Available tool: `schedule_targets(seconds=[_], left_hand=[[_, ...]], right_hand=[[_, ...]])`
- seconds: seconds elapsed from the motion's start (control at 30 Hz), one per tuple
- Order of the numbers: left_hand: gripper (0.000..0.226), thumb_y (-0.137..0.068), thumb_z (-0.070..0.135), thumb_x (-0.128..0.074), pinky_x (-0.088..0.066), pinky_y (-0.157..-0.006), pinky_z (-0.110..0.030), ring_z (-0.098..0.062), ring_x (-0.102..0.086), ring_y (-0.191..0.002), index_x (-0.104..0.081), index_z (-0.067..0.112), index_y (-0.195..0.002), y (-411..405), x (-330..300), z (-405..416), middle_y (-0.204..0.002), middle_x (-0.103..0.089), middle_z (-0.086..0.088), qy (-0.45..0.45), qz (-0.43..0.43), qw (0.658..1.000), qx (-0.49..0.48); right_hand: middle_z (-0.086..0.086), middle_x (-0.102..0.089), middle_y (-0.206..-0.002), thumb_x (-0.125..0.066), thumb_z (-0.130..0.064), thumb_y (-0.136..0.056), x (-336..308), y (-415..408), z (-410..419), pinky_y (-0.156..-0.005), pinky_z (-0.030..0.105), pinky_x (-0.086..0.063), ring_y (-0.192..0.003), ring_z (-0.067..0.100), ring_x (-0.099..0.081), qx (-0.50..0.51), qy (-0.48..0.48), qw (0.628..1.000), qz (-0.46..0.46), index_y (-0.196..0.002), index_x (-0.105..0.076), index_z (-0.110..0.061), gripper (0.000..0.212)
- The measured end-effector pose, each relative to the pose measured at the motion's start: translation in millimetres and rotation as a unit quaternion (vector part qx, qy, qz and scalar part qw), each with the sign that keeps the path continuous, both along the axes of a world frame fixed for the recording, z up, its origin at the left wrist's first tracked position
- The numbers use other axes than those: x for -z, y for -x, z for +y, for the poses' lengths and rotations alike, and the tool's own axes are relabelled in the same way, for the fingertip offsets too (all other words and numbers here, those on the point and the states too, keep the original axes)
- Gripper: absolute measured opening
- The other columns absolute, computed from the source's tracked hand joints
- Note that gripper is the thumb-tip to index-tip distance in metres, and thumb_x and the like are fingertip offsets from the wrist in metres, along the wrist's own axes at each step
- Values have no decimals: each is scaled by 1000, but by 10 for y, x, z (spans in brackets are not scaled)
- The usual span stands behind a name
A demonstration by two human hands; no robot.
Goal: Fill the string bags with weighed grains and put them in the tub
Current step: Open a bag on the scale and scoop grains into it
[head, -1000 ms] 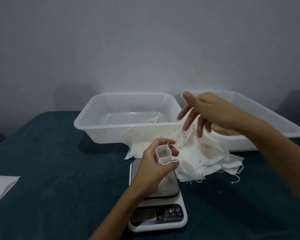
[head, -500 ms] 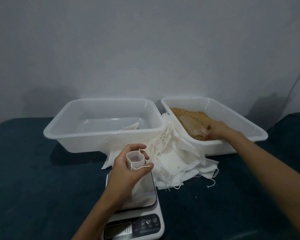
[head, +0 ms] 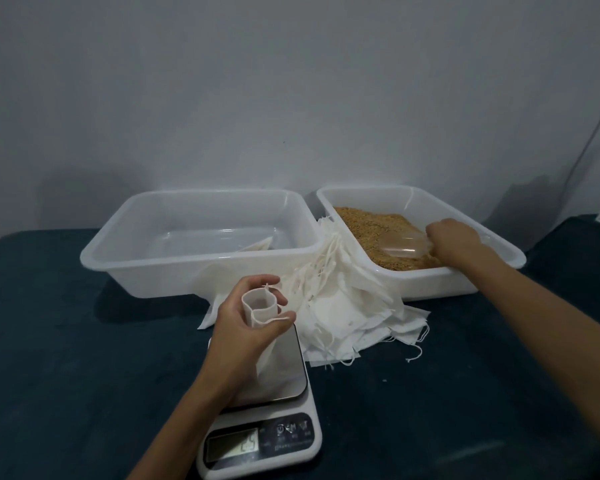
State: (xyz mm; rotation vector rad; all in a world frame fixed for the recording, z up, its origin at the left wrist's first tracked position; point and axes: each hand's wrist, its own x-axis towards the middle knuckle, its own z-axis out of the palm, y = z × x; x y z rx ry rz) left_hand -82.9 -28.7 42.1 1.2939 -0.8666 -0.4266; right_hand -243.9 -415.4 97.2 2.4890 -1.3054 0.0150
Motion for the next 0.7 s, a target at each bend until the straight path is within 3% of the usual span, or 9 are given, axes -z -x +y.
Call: schedule_targets(seconds=[0.1, 0.23, 0.37, 0.5, 0.7], left_hand=[[44, -84, 2, -82, -55, -74, -22, -14, -70, -83, -65, 21, -120, -5, 9, -9, -96, -72, -2, 1, -4, 1000, -2], [43, -84, 3, -81, -55, -75, -20, -11, -69, -83, -65, 22, -119, -23, 10, -16, -93, -72, -3, 19, -6, 1000, -12], [44, -84, 0, -81, -54, -74, -18, -11, -69, -81, -65, 19, -120, -12, 25, -28, -92, -71, -3, 17, -3, 1000, 2], [44, -83, 0, -81, -54, -73, -17, -11, -69, -81, -65, 19, -120, -8, 33, -31, -93, -71, -4, 16, -6, 1000, 6], [44, -83, 2, -82, -55, -76, -19, -13, -70, -82, -65, 21, -120, -18, 47, -35, -95, -72, -6, 6, -15, 1000, -2]], right_hand=[[8, -65, -107, -62, -9, -92, 26, -55, 10, -86, 38, -53, -98, 26, -62, -20, -5, 1000, -7, -96, -61, -13, 6], [13, -71, -107, -73, -18, -90, 115, -113, -25, -88, 39, -53, -99, 29, -65, -34, -99, 990, -89, -110, -70, -6, 24], [16, -73, -104, -77, -22, -89, 147, -83, -103, -86, 41, -51, -95, 30, -66, -29, -158, 972, -169, -105, -72, 1, 28], [6, -73, -105, -78, -21, -88, 148, -17, -170, -81, 30, -44, -88, 16, -60, -32, -223, 945, -237, -96, -74, -13, 12], [10, -72, -112, -78, -19, -88, 166, -52, -133, -90, 35, -50, -103, 27, -65, -27, -170, 968, -182, -111, -72, -6, 28]])
